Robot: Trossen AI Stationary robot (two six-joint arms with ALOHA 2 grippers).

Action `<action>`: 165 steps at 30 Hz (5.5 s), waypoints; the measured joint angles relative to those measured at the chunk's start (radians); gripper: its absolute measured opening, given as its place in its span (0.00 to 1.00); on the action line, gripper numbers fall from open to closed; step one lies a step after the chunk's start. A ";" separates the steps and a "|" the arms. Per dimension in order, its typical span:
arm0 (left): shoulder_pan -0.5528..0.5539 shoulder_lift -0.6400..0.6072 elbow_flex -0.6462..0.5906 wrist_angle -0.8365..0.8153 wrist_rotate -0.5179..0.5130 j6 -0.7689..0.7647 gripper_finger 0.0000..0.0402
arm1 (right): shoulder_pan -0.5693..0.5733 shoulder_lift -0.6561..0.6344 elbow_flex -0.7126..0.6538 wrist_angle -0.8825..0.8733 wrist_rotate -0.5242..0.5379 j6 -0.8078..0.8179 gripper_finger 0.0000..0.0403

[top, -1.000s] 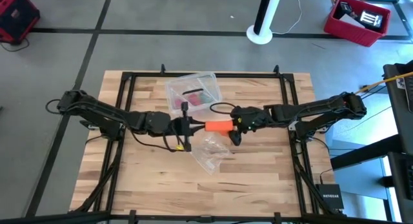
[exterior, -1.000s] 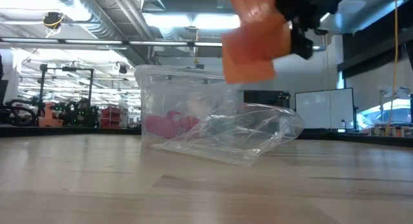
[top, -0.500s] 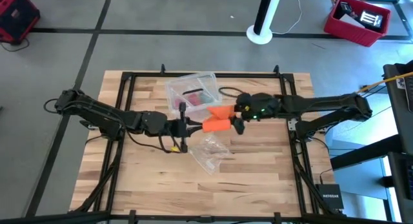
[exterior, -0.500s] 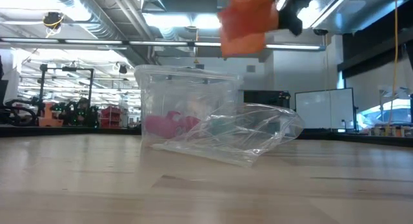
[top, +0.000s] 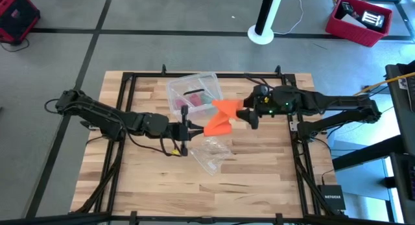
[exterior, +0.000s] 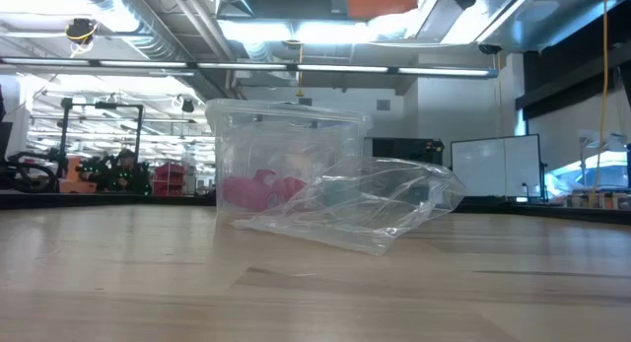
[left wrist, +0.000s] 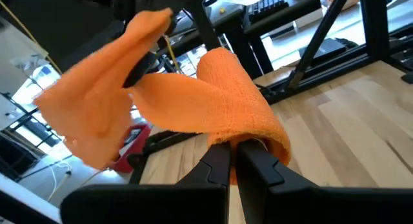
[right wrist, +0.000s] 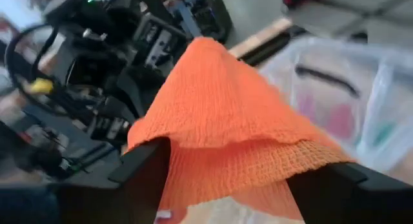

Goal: Roll bandage
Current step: Roll the orange bandage

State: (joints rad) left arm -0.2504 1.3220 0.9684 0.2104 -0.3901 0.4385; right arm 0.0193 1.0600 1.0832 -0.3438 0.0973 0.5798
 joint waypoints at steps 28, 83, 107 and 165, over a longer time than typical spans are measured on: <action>0.003 0.000 0.000 -0.167 0.070 -0.202 0.01 | -0.008 -0.080 -0.001 -0.193 -0.022 0.168 0.71; 0.086 -0.142 0.000 0.070 0.287 -0.308 0.01 | 0.071 0.396 -0.571 1.112 0.127 -0.566 0.71; 0.062 -0.142 0.000 0.055 0.519 -0.461 0.01 | 0.070 0.226 -0.483 0.833 0.280 -0.878 0.01; 0.259 -0.287 0.000 -0.183 0.087 -0.031 0.01 | 0.365 0.105 -0.366 0.603 0.051 -0.449 0.00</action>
State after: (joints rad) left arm 0.0082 1.0348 0.9680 0.0271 -0.3027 0.4077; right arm 0.3846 1.1652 0.7176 0.2588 0.1486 0.1312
